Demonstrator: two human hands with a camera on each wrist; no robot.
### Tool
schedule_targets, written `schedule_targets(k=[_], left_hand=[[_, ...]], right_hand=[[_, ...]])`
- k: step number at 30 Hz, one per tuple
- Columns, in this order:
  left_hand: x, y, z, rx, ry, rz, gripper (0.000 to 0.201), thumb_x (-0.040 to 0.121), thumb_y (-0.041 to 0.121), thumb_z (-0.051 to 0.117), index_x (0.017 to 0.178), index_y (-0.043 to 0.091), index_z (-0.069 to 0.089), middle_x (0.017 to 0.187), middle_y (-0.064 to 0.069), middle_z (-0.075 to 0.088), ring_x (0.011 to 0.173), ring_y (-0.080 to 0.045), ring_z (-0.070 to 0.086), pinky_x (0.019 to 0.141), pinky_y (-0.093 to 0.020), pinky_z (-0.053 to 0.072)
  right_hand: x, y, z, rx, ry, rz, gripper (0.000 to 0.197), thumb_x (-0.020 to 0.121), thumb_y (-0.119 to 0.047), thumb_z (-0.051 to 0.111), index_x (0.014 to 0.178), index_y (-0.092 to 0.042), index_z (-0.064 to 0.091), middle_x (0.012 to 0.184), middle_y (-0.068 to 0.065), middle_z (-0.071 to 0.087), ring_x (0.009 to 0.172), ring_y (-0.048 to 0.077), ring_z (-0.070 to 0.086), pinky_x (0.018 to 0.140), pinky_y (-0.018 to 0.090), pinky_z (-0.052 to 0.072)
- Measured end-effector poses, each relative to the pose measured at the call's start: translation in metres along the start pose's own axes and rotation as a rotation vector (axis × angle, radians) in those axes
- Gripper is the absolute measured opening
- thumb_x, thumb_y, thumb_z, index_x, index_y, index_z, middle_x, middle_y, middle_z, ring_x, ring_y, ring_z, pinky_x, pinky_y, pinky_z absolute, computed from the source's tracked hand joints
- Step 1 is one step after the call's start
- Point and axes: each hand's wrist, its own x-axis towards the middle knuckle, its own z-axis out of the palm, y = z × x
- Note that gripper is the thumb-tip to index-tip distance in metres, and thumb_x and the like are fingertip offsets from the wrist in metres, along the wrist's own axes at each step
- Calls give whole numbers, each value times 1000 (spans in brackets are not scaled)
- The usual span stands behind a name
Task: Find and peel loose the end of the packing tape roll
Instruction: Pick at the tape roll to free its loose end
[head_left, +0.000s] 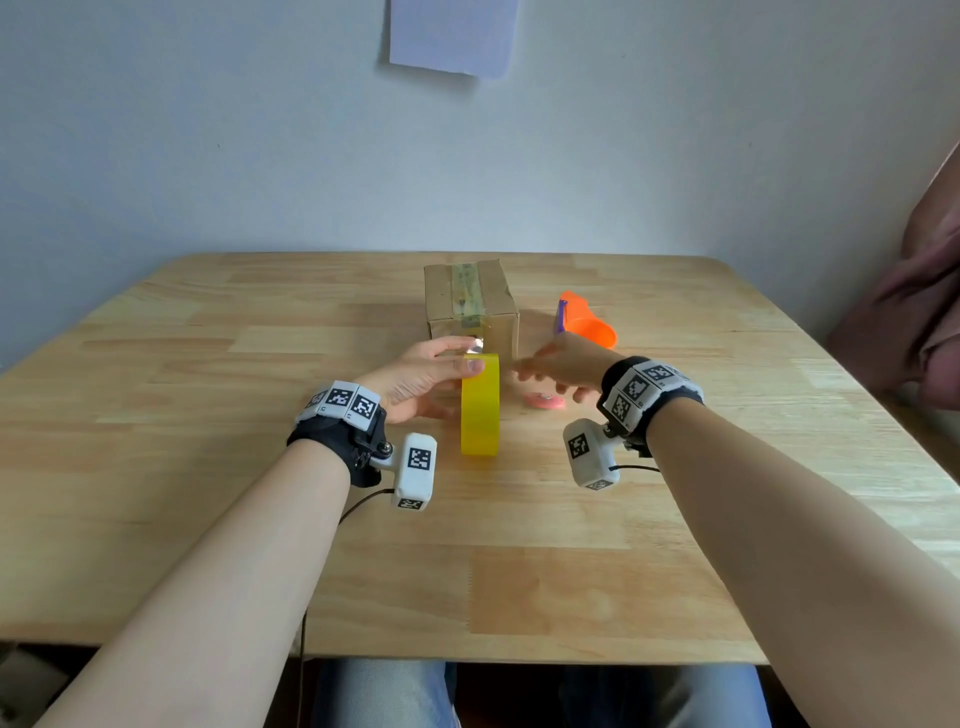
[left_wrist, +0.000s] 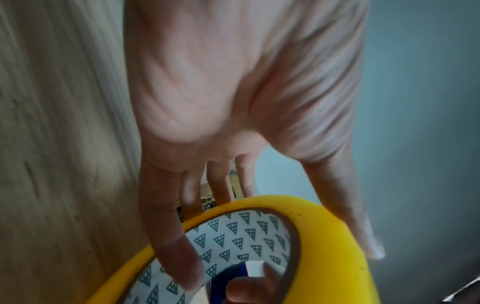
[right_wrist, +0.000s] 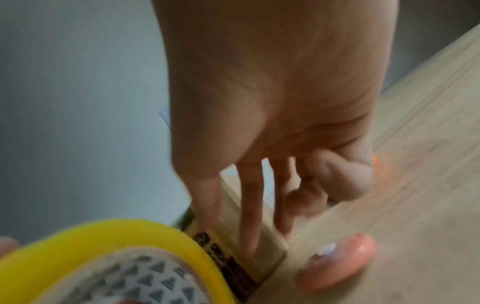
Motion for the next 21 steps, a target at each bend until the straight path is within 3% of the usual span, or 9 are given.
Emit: schedule_targets(k=[2, 5, 8, 12, 15, 18, 21], left_hand=[[-2, -1, -1, -5, -21, 6, 103, 31, 49, 102, 125, 30, 66, 126, -8, 70, 117, -29, 63, 95, -54, 52], [-8, -2, -2, -27, -38, -19, 102, 36, 44, 102, 128, 28, 64, 136, -13, 64, 124, -34, 60, 96, -57, 51], [-14, 2, 0, -50, -9, -29, 98, 40, 45, 101, 129, 26, 64, 139, -12, 61, 127, -32, 58, 91, -51, 57], [-15, 11, 10, -74, 37, -61, 60, 79, 47, 77, 130, 20, 62, 134, -12, 66, 114, -31, 66, 88, -48, 58], [-9, 11, 8, -149, 133, -115, 43, 97, 42, 63, 130, 14, 63, 131, -12, 67, 106, -34, 66, 82, -49, 59], [-3, 4, 13, -202, 240, -130, 37, 99, 36, 62, 128, 14, 66, 131, -11, 69, 105, -31, 68, 74, -43, 61], [4, -4, 19, -239, 303, -140, 36, 93, 35, 71, 123, 14, 71, 120, -4, 75, 111, -29, 69, 77, -41, 60]], right_hand=[[-9, -12, 4, 237, -206, 52, 60, 103, -62, 42, 114, -15, 79, 117, 2, 78, 83, 21, 66, 68, 30, 48], [-23, -19, 14, 467, -325, 55, 70, 105, -62, 34, 120, -6, 73, 111, 5, 76, 74, 17, 65, 66, 28, 45], [-27, -24, 18, 560, -221, 14, 55, 100, -61, 52, 103, -10, 72, 99, 3, 73, 81, 21, 60, 68, 31, 42], [-37, -25, 16, 504, -173, -30, 32, 95, -41, 68, 85, -10, 71, 76, 1, 73, 78, 20, 66, 76, 33, 48], [-44, -18, 0, 472, -106, -18, 27, 92, -40, 70, 85, -14, 69, 80, 1, 68, 76, 19, 62, 78, 35, 45], [-49, -5, -23, 419, 65, 74, 32, 86, -42, 74, 91, -11, 70, 89, 5, 69, 76, 21, 64, 77, 36, 46], [-49, 13, -39, 311, 242, 198, 33, 79, -39, 80, 72, -12, 61, 59, 3, 59, 48, 18, 52, 54, 25, 41]])
